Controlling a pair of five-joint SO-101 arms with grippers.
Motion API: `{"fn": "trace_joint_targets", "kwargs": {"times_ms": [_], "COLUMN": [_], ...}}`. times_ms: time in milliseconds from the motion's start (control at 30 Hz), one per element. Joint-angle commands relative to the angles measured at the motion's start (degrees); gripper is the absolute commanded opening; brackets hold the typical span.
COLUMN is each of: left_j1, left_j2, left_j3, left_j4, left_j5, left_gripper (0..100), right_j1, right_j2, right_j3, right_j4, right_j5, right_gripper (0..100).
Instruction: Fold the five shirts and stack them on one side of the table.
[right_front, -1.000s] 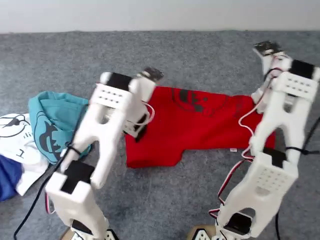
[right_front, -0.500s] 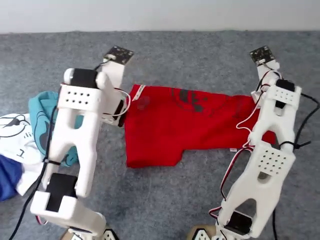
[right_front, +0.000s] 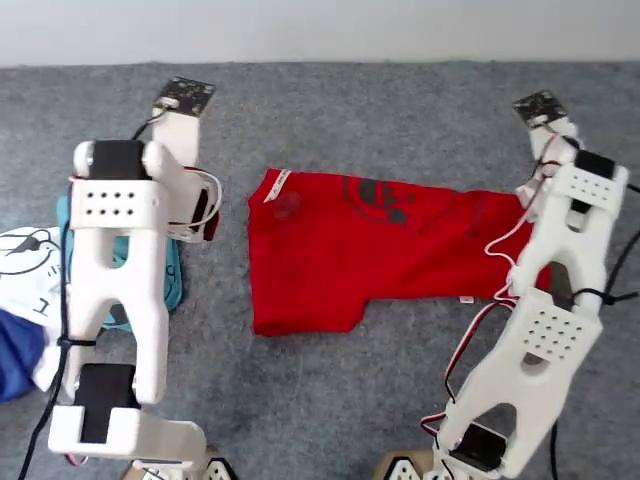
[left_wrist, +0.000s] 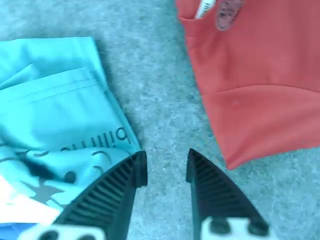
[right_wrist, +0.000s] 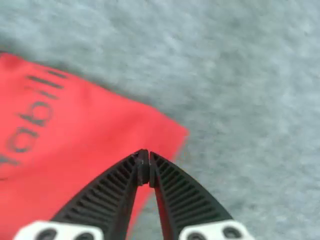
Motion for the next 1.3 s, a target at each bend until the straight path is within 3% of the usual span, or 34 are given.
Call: {"fn": "trace_joint_targets", "kwargs": {"times_ms": [0, 100, 267, 400, 600, 833, 1067, 1267], "left_j1": [-2.7, -5.0, -7.6, -8.8, -8.8, -8.9, -8.9, -8.9], "left_j2": [-3.8, -5.5, -9.8, -13.0, -16.4, -17.5, -17.1, -17.0], "left_j3": [-2.1, -1.4, 5.0, 9.7, 12.5, 15.1, 15.1, 16.7], "left_j4": [1.1, 1.1, 1.1, 1.1, 1.1, 1.1, 1.1, 1.1], "left_j5": [0.4, 0.4, 0.3, 0.2, 0.2, 0.2, 0.2, 0.2], "left_gripper": [14, 14, 14, 14, 14, 11, 7, 7], "right_j1": [2.2, 2.2, 1.9, 2.2, 2.3, 5.8, 10.0, 10.2], "right_j2": [3.4, 8.0, 7.9, 5.0, 0.4, -0.9, -5.2, -15.0], "right_j3": [-2.2, -2.5, -8.9, -13.8, -19.3, -27.3, -20.2, -3.0], "right_j4": [-8.1, -16.5, -18.4, -7.0, 19.5, 39.2, 40.7, 40.7], "right_j5": [5.3, 12.1, 7.4, 2.5, 2.2, 2.2, 2.0, 0.7], "right_gripper": [0.9, 0.9, 0.9, 0.9, 0.9, 0.9, 2.0, 22.1]}}
